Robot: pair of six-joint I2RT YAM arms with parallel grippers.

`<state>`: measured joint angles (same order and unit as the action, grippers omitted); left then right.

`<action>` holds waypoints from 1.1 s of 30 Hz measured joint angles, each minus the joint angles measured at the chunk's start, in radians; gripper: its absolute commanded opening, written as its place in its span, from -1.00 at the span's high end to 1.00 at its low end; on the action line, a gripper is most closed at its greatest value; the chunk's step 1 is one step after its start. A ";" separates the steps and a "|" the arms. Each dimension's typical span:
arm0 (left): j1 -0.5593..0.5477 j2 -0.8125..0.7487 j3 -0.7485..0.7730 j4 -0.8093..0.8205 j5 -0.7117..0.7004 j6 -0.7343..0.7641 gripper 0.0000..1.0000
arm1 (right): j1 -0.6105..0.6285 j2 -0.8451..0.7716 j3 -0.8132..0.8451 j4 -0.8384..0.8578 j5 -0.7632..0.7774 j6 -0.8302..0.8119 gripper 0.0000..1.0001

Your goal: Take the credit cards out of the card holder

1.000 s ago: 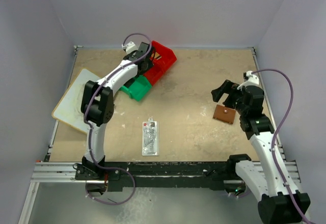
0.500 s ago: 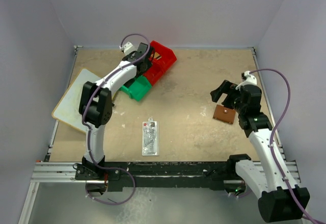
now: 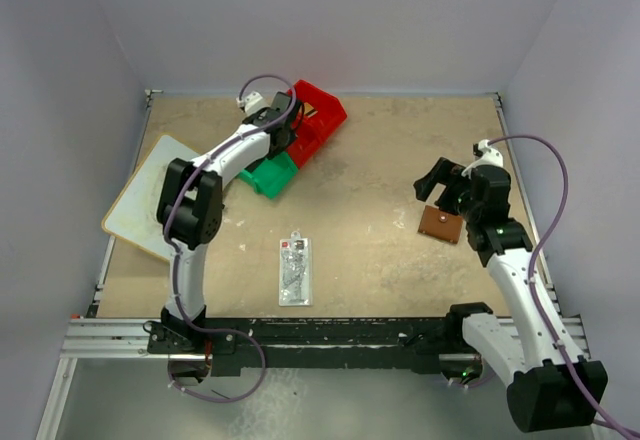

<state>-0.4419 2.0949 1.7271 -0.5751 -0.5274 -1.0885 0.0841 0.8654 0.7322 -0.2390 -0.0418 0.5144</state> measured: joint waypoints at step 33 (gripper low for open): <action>-0.138 -0.116 -0.237 0.122 0.114 0.207 0.68 | -0.058 0.352 0.070 -0.100 0.261 0.083 -1.00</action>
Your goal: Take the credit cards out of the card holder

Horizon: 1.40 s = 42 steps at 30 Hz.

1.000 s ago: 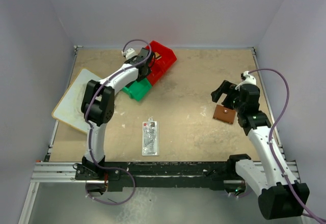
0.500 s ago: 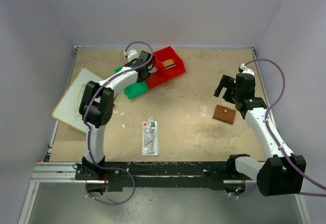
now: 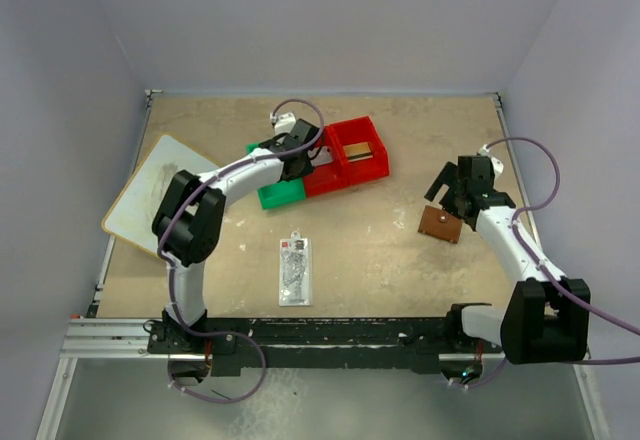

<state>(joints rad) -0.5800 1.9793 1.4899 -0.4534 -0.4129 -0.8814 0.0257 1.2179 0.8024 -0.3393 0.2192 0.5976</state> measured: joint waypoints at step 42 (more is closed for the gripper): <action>0.030 0.074 0.402 -0.566 0.357 0.265 1.00 | -0.033 -0.080 -0.021 0.060 -0.378 -0.179 -0.96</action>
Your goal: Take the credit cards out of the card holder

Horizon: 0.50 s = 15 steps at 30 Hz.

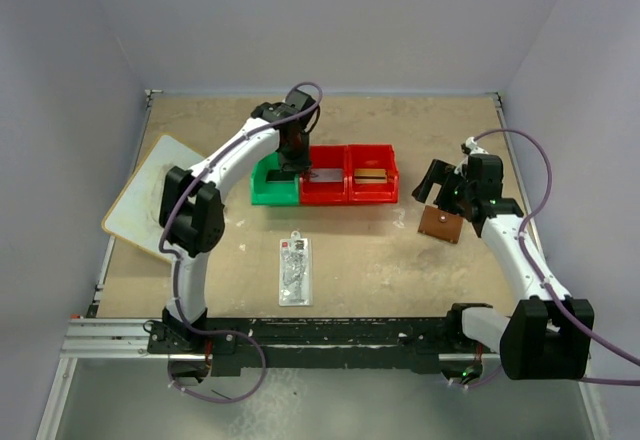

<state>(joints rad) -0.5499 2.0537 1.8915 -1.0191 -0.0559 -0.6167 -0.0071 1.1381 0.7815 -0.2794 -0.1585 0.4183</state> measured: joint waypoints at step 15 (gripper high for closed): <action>0.000 0.033 -0.006 -0.003 0.004 0.000 1.00 | 0.000 -0.032 -0.003 -0.008 -0.012 0.002 -0.99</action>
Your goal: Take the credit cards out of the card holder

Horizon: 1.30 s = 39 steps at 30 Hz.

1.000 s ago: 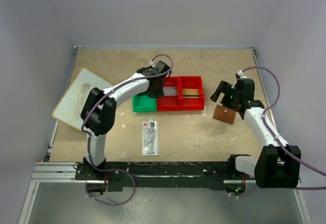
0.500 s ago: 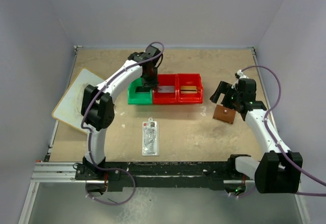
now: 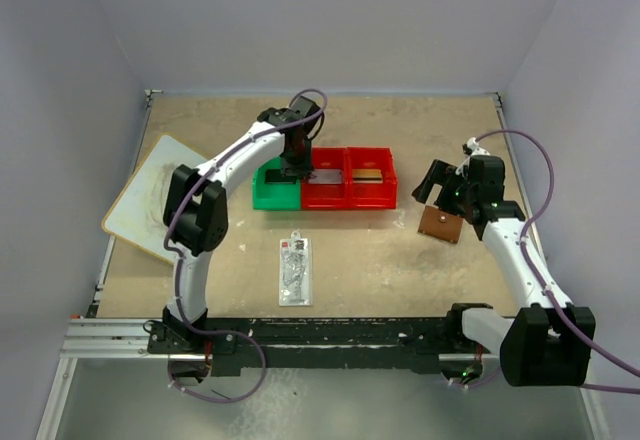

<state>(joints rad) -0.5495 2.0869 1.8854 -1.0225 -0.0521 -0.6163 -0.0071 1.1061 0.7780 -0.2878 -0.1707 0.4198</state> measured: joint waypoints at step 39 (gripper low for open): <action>-0.354 -0.532 -0.674 0.621 0.007 -0.101 -0.21 | -0.003 -0.018 -0.093 -0.011 0.270 0.194 -1.00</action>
<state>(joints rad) -0.9031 1.5547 1.2110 -0.4019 -0.0452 -0.7170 -0.0097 1.0885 0.6846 -0.2993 0.0998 0.6140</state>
